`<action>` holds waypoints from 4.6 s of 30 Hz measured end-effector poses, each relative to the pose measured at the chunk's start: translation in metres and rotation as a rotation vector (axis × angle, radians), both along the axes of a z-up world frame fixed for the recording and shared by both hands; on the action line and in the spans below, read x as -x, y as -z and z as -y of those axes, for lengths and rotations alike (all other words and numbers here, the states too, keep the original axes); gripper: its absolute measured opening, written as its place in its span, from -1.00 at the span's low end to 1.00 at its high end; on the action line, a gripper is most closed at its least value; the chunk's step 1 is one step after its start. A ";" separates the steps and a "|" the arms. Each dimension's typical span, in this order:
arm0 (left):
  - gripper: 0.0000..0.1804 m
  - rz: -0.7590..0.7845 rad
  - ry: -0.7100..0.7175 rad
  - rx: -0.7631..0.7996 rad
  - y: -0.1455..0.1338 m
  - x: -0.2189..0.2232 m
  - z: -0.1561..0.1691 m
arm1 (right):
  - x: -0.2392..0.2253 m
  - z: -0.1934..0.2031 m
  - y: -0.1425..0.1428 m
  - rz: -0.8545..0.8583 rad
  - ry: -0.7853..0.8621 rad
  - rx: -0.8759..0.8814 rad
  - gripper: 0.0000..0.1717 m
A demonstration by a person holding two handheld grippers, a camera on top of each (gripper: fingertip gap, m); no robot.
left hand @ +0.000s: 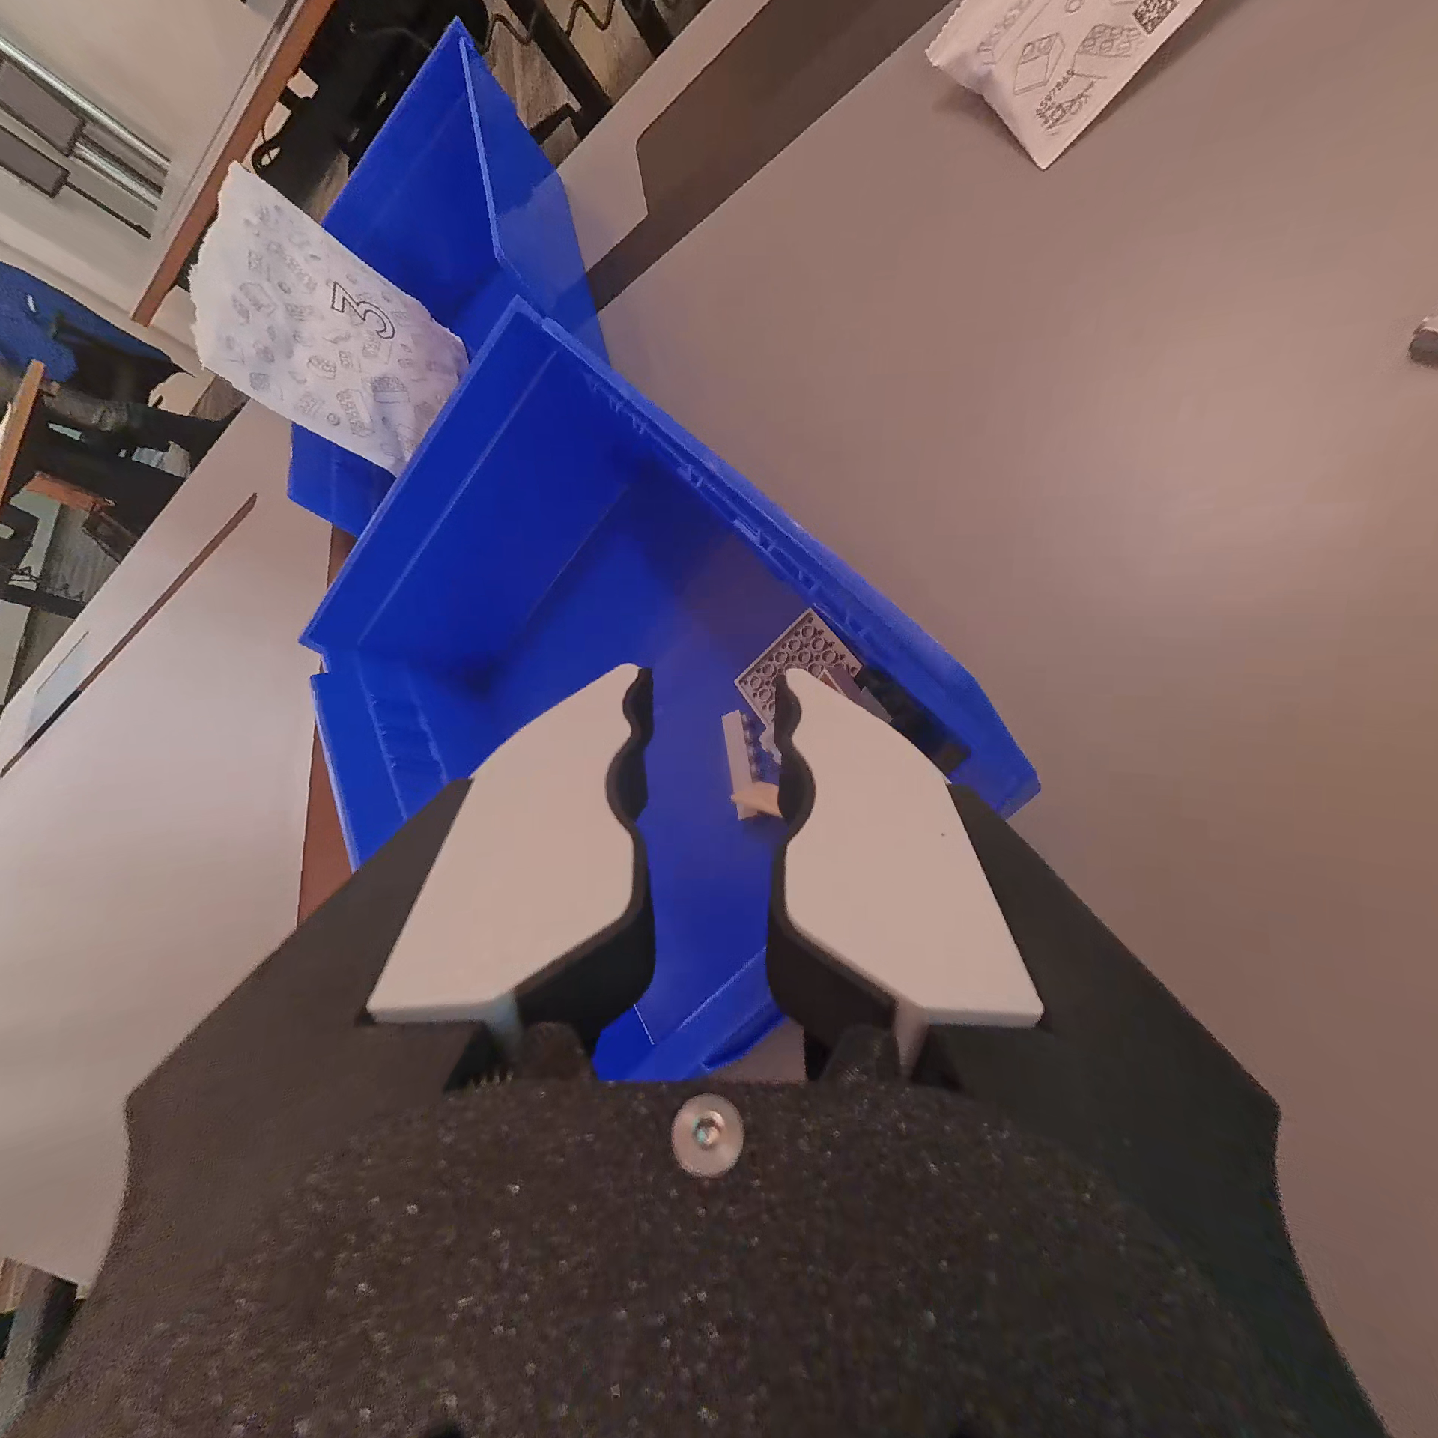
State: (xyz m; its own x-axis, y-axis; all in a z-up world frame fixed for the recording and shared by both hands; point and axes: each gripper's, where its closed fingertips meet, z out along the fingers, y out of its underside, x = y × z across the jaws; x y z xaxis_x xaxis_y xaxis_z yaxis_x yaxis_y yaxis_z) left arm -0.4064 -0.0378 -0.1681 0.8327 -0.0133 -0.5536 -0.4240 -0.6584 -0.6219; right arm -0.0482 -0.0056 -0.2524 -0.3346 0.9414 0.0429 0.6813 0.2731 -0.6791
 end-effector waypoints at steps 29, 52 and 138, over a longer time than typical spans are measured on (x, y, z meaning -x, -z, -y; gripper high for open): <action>-0.96 -0.073 1.205 -0.150 0.032 -0.319 0.029 | 0.027 0.051 -0.045 -0.135 -0.118 0.294 -0.81; -0.64 0.009 0.144 -0.071 0.002 0.014 0.026 | 0.044 -0.053 0.027 0.170 -0.085 -0.086 -0.50; -0.88 0.316 0.602 0.598 0.114 -0.180 -0.098 | -0.059 -0.045 -0.004 -0.122 0.272 0.092 -0.92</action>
